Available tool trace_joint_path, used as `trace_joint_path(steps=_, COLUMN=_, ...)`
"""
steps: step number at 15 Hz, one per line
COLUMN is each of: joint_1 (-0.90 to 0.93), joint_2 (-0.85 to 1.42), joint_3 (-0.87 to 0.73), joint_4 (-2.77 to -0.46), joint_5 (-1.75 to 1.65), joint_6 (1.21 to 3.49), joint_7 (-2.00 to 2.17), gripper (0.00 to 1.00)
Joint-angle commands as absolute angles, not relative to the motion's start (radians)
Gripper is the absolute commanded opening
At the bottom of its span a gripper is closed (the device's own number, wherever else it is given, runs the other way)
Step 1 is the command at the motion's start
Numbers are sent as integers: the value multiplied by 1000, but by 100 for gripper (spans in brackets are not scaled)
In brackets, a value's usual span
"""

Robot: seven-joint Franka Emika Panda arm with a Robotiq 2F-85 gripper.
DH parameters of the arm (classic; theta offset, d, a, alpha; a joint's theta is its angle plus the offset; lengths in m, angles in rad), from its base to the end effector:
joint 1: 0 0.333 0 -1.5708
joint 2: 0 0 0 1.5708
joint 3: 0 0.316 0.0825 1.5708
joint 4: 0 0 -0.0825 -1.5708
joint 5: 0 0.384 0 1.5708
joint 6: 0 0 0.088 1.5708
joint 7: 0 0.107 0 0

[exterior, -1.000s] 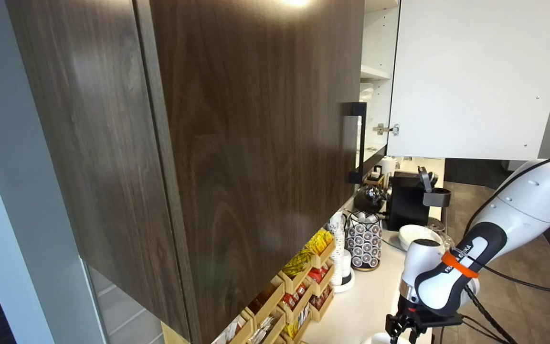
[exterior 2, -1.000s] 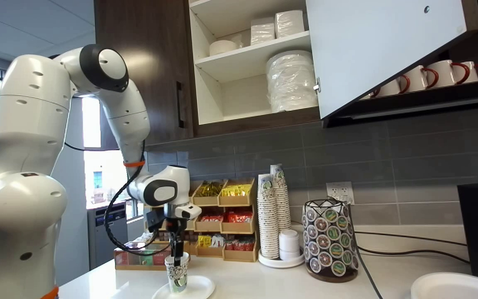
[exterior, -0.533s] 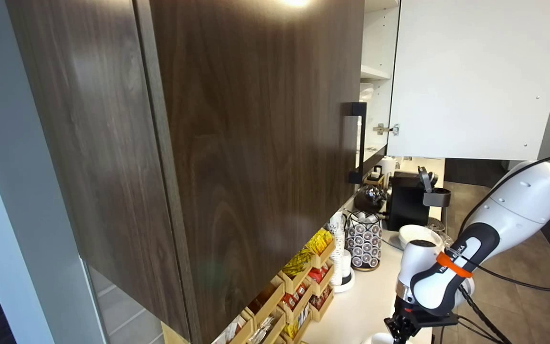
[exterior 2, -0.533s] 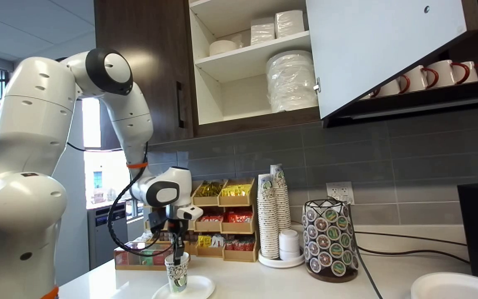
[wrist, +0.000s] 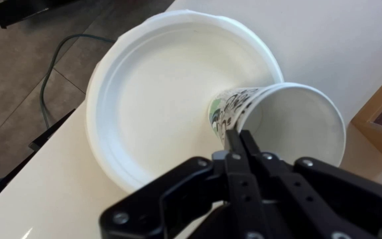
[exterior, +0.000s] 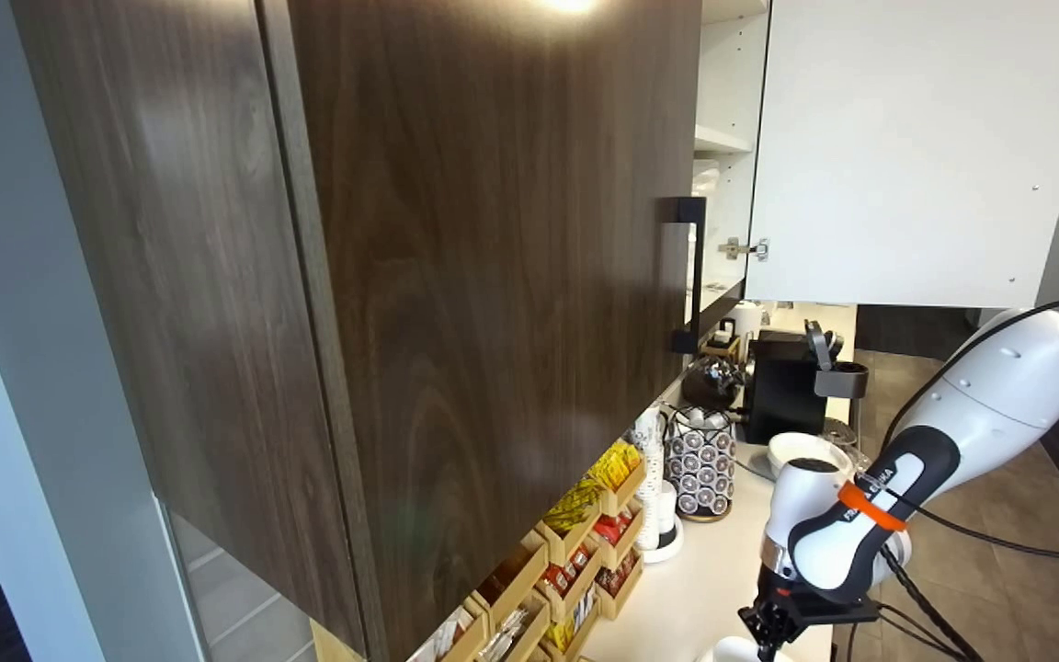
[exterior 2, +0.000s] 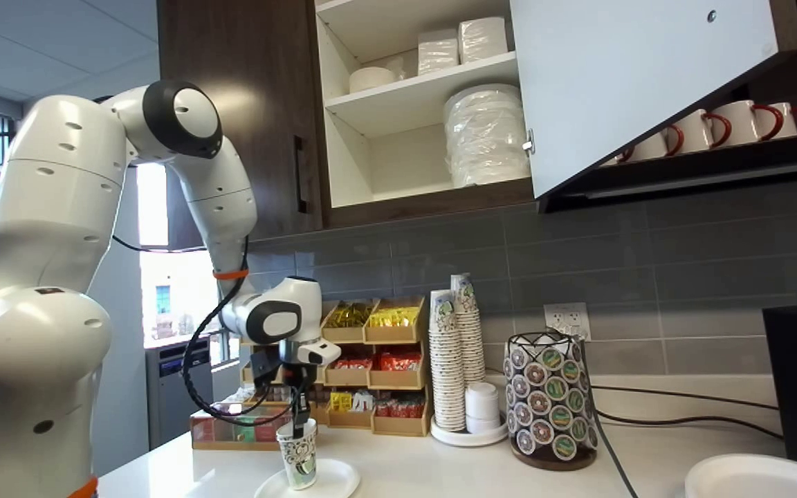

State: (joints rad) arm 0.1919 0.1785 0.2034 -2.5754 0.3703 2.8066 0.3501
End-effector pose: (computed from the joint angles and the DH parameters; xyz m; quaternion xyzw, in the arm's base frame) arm 0.4205 0.1602 0.2027 -0.9846 0.1519 0.0072 0.0863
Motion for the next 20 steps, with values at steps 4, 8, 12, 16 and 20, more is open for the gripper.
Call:
trace_joint_path(steps=4, joint_1=191, joint_2=129, joint_3=201, joint_4=-2592, joint_5=375, joint_6=2801, joint_7=361, gripper=1)
trace_joint_path(steps=8, joint_1=185, joint_2=117, joint_3=206, joint_4=-2593, joint_5=399, joint_6=2787, joint_7=354, gripper=1)
trace_joint_path(steps=12, joint_1=197, joint_2=112, joint_3=167, joint_4=-2610, joint_5=305, joint_6=2769, joint_7=441, gripper=1)
trace_joint_path(steps=16, joint_1=192, joint_2=100, joint_3=162, joint_4=-2628, joint_5=330, joint_6=2785, joint_7=474, gripper=1)
trace_joint_path(steps=20, joint_1=172, joint_2=68, joint_3=203, joint_4=-2621, joint_5=477, joint_6=2769, joint_7=378, gripper=1)
